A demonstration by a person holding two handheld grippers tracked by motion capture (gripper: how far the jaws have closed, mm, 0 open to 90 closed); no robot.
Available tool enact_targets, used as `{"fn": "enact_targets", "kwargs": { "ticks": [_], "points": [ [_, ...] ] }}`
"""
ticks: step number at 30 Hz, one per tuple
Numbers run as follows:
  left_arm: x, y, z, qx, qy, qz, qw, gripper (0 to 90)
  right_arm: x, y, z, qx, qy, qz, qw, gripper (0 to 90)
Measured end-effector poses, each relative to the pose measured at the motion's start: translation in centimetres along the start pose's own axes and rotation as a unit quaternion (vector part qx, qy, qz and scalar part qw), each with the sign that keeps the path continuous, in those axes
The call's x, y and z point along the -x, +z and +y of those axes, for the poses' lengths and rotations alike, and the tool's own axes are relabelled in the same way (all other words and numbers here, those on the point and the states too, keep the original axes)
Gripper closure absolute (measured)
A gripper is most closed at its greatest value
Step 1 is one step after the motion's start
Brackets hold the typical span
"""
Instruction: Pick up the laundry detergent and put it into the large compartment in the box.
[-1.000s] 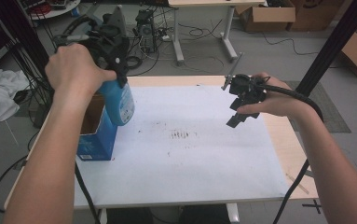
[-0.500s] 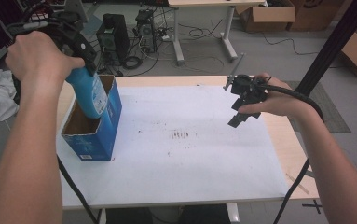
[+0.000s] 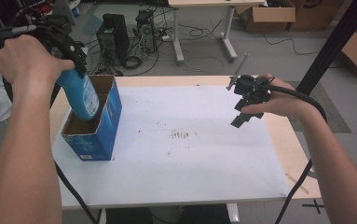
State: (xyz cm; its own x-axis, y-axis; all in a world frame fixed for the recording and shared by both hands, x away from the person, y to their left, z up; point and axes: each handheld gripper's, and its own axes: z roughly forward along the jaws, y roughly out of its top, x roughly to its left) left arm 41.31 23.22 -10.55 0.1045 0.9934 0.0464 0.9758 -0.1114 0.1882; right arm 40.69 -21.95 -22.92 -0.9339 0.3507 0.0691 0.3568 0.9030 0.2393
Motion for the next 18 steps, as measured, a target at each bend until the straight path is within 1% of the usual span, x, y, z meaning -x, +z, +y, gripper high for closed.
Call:
{"fn": "enact_targets", "kwargs": {
  "ticks": [5,6,7,8,9,10,11,12,13,16,18],
  "points": [
    [-0.5,1.8,-0.1,-0.006,-0.008,0.003,0.9999,37.8,-0.1,0.0,-0.1,-0.001,-0.001,0.000,1.0000,27.8],
    [-0.5,1.8,-0.1,-0.006,-0.008,0.003,0.9999,37.8,-0.1,0.0,-0.1,-0.001,-0.001,0.000,1.0000,27.8],
    [-0.6,2.3,-0.2,-0.010,-0.008,0.004,0.9999,37.8,-0.1,0.1,-0.2,-0.001,0.000,-0.001,1.0000,27.8],
    [-0.7,2.7,-0.2,-0.009,-0.010,0.003,0.9999,37.8,-0.1,0.1,-0.2,-0.001,0.000,-0.001,1.0000,27.8],
    [-0.7,3.2,-0.2,-0.012,-0.010,0.003,0.9999,37.8,-0.1,0.1,-0.2,-0.001,-0.001,-0.001,1.0000,27.8],
    [-0.7,3.2,-0.2,-0.012,-0.010,0.003,0.9999,37.8,-0.1,0.1,-0.2,-0.001,-0.001,-0.001,1.0000,27.8],
    [-0.7,3.9,-0.2,-0.016,-0.007,0.004,0.9998,37.8,-0.2,0.1,-0.2,-0.005,0.001,-0.001,1.0000,27.8],
    [-0.7,3.9,-0.2,-0.016,-0.007,0.004,0.9998,37.8,-0.2,0.1,-0.2,-0.005,0.001,-0.001,1.0000,27.8],
    [-0.6,4.8,-0.1,-0.020,-0.005,0.006,0.9998,37.8,-0.2,0.1,-0.2,-0.002,0.001,-0.001,1.0000,27.8],
    [-0.7,6.1,-0.2,-0.025,-0.007,0.003,0.9997,37.8,-0.3,0.1,-0.2,-0.003,0.000,-0.002,1.0000,27.9],
    [-0.9,7.0,-0.2,-0.023,-0.009,-0.001,0.9997,37.8,-0.3,0.1,-0.2,-0.004,0.000,-0.002,1.0000,27.8]
  ]
}}
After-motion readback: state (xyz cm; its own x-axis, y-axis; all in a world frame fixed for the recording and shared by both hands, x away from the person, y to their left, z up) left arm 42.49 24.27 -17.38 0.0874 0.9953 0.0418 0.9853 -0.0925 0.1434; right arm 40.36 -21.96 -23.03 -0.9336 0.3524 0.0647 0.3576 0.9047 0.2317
